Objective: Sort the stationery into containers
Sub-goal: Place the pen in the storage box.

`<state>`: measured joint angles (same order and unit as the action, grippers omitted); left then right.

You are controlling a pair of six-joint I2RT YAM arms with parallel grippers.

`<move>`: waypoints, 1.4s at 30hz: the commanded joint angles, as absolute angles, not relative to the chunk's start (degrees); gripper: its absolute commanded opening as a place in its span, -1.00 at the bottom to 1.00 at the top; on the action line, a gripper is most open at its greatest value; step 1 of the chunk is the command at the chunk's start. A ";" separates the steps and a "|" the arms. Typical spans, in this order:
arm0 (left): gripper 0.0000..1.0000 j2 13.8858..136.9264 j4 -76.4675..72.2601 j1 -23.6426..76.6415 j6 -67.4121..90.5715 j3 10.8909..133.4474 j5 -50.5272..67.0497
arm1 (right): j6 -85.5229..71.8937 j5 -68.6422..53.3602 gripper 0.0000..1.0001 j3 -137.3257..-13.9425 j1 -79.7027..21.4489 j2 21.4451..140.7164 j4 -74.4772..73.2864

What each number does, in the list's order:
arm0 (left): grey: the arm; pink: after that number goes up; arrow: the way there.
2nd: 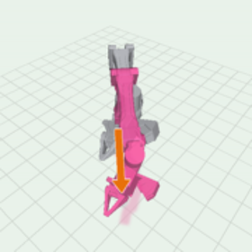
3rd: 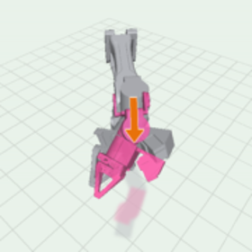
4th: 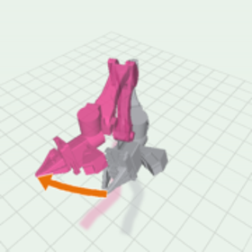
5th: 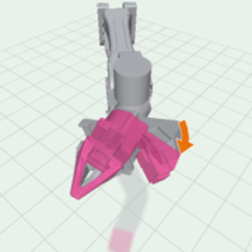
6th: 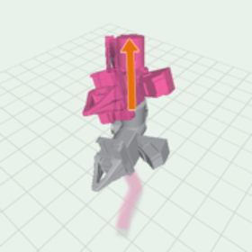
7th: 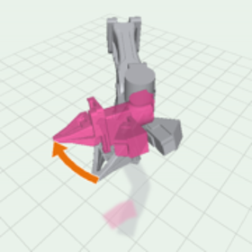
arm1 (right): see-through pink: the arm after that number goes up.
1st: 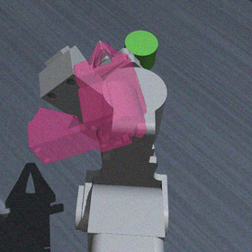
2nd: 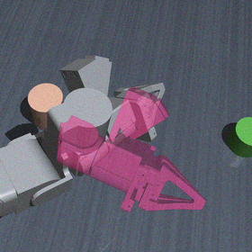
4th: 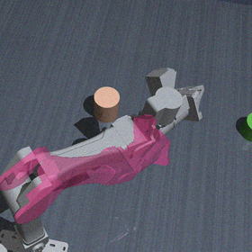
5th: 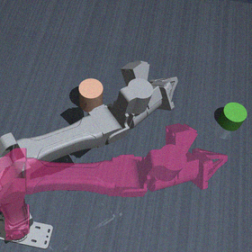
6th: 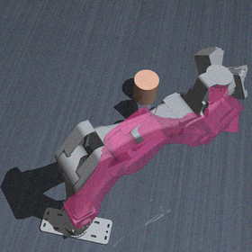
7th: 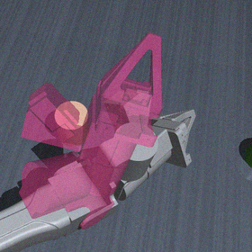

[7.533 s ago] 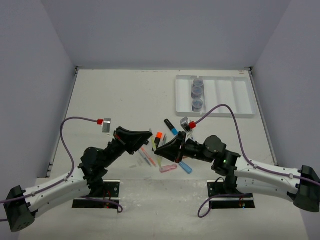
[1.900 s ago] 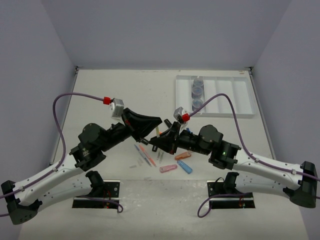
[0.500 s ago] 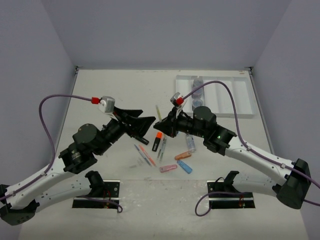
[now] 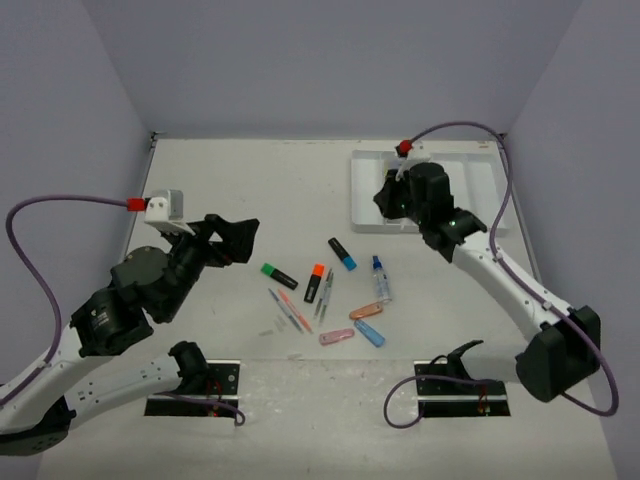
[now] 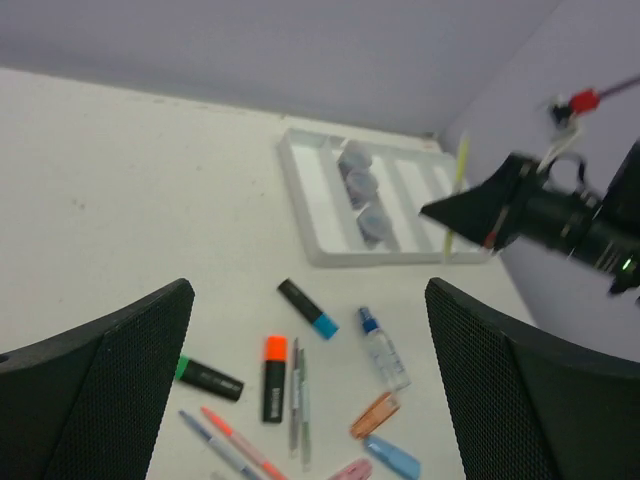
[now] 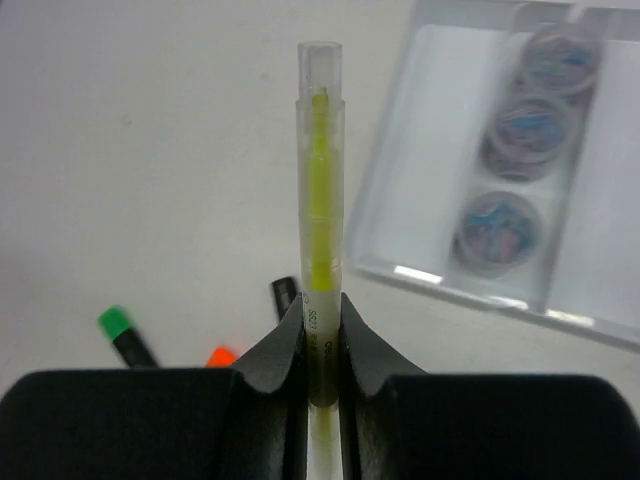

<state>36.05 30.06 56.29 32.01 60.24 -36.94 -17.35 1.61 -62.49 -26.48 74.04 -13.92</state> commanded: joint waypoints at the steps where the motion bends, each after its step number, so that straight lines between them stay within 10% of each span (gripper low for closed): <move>1: 1.00 34.84 40.74 56.26 32.03 55.74 -39.76 | -13.91 13.98 -1.00 -77.02 -18.34 86.54 -30.93; 16: 0.99 33.98 40.33 56.25 30.06 49.30 -38.49 | -6.14 15.29 -0.99 -102.45 -7.89 118.66 -38.41; 24: 1.00 31.77 39.20 56.30 29.32 48.48 -37.11 | -6.29 15.92 -0.31 -105.55 -7.38 123.91 -39.89; 38: 1.00 31.82 43.09 56.25 33.67 49.41 -44.60 | -14.02 12.47 -0.23 -88.89 -18.52 93.39 -38.56; 42: 1.00 31.49 47.38 56.25 39.04 50.49 -50.07 | -19.00 11.20 0.26 -73.31 -29.84 80.63 -30.81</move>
<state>31.75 42.88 56.29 33.69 48.73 -42.26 -12.77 13.68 -84.68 -19.75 90.98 -38.02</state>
